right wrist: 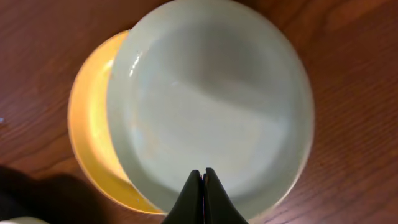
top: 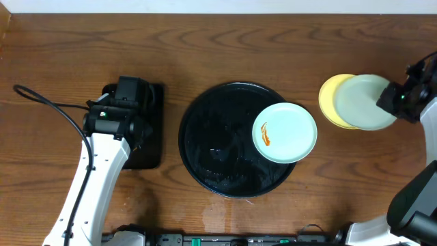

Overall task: Clean dirty plates on tray and stack at the side
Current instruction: 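Lift the blue plate with the right gripper and stack it on the cream plate, then release the stacked plate and return the right gripper to the round tray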

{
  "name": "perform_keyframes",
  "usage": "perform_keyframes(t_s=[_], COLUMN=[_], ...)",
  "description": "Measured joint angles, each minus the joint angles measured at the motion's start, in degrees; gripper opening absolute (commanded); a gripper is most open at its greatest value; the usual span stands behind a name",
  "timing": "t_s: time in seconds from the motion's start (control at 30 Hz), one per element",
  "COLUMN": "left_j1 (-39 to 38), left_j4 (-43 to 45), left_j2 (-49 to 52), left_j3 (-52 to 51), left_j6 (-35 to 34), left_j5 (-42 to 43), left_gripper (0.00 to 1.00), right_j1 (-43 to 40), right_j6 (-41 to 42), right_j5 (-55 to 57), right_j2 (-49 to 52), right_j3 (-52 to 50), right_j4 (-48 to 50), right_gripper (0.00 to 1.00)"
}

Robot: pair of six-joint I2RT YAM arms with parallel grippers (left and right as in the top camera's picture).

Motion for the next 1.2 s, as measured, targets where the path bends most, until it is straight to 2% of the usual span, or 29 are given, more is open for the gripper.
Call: perform_keyframes(t_s=[0.13, 0.23, 0.3, 0.37, 0.53, 0.77, 0.87, 1.03, 1.17, 1.2], left_j1=[0.0, 0.0, 0.0, 0.0, 0.0, 0.0, 0.0, 0.0, 0.0, 0.0], left_j4=[0.0, 0.0, 0.0, 0.0, 0.0, 0.0, 0.0, 0.3, 0.4, 0.5], left_j2=[0.0, 0.0, 0.0, 0.0, 0.0, 0.0, 0.0, 0.0, 0.0, 0.0], left_j3=[0.0, 0.0, 0.0, 0.0, 0.0, 0.0, 0.0, 0.0, 0.0, 0.0], left_j6=[0.0, 0.0, 0.0, 0.0, 0.0, 0.0, 0.0, 0.0, 0.0, 0.0], left_j5=[0.0, 0.0, 0.0, 0.0, 0.0, 0.0, 0.0, 0.0, 0.0, 0.2], left_gripper=[0.08, 0.08, 0.08, 0.08, 0.08, 0.08, 0.08, 0.08, 0.08, 0.08], right_j1=[-0.3, -0.3, -0.2, -0.2, -0.2, 0.0, 0.0, 1.6, 8.1, 10.2], right_j6=[1.2, 1.0, 1.0, 1.0, 0.8, 3.3, 4.5, 2.3, -0.5, -1.0], right_j5=[-1.0, -4.4, -6.2, -7.0, -6.8, -0.2, 0.1, -9.6, -14.6, -14.3], right_j2=[0.0, 0.0, 0.0, 0.0, 0.0, 0.0, 0.0, 0.0, 0.0, 0.0], right_j3=[-1.0, -1.0, -1.0, -1.1, -1.1, -1.1, -1.1, -1.1, -1.2, -1.2], right_j4=[0.8, 0.6, 0.3, 0.5, 3.0, 2.5, 1.8, -4.5, -12.5, -13.5], right_gripper=[0.22, 0.26, 0.35, 0.33, 0.19, 0.24, 0.38, 0.4, 0.5, 0.61])
